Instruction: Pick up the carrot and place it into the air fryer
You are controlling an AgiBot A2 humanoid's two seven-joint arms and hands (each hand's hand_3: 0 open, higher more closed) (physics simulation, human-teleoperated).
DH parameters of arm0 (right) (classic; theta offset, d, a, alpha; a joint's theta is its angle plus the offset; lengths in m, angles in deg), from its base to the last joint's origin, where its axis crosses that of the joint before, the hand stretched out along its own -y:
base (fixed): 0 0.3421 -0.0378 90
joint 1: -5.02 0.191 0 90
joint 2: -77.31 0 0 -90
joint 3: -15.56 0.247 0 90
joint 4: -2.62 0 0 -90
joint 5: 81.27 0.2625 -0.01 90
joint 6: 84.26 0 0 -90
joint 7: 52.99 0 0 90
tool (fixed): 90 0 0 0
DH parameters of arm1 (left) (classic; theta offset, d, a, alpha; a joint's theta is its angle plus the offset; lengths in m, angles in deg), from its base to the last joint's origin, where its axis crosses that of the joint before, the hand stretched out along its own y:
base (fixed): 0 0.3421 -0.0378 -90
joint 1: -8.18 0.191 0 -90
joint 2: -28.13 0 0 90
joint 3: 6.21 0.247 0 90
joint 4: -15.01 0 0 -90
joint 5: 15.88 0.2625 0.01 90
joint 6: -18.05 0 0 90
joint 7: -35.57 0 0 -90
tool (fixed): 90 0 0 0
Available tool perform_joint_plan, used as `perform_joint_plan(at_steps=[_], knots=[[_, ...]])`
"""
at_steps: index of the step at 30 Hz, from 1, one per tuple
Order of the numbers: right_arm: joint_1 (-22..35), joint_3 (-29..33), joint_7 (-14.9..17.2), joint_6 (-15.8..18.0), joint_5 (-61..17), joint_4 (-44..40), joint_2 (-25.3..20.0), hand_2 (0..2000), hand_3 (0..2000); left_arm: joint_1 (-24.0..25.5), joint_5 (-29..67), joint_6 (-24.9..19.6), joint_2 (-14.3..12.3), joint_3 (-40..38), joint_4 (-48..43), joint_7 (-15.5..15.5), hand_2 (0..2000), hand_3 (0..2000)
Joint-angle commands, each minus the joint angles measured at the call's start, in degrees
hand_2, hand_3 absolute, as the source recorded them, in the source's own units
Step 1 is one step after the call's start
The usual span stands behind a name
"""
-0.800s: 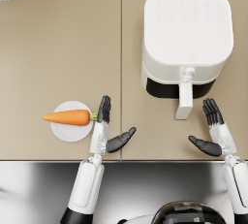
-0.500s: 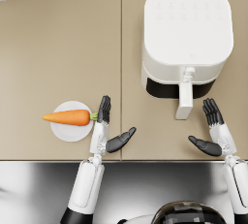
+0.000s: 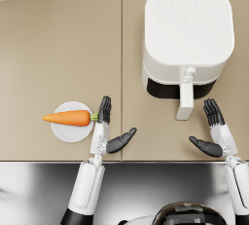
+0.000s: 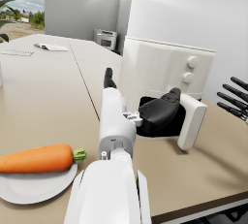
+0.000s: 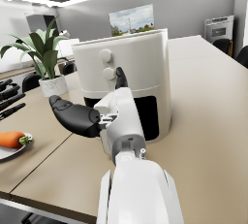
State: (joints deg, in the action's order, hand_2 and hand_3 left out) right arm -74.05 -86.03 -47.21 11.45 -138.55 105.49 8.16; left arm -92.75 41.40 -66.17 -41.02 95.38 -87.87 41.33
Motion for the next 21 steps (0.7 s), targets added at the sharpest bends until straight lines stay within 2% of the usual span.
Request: perform_joint_plan(at_steps=[1,3,6,7,13,21], knots=[[0.1,-1.4,-1.6,-1.6,0.0,-0.3,-0.2,0,0,0.1,0.0,-1.6,-0.1,0.4,0.7,-1.6,0,0],[0.8,-2.0,-3.7,-3.6,0.0,-1.2,-1.0,0,0,1.3,0.0,-3.6,0.1,-2.7,-0.2,-3.6,0,0],[2.5,-3.3,-5.0,-4.9,0.0,-3.7,-2.6,0,0,2.0,0.0,-5.0,-0.3,-7.4,1.1,-5.0,0,0],[2.9,-3.7,-5.2,-5.2,-2.5,-3.9,-3.1,0,0,2.9,0.0,-5.2,-0.2,-9.0,0.7,-5.2,0,0],[5.1,-3.8,-5.7,-5.6,-17.1,-8.1,-5.3,0,0,3.6,15.3,-5.7,-1.0,-15.4,0.2,-5.7,0,0],[4.6,-3.5,-5.8,-5.7,-21.4,-8.8,-6.3,0,0,2.4,35.8,-5.8,-1.7,-17.6,2.9,-5.8,0,0]])
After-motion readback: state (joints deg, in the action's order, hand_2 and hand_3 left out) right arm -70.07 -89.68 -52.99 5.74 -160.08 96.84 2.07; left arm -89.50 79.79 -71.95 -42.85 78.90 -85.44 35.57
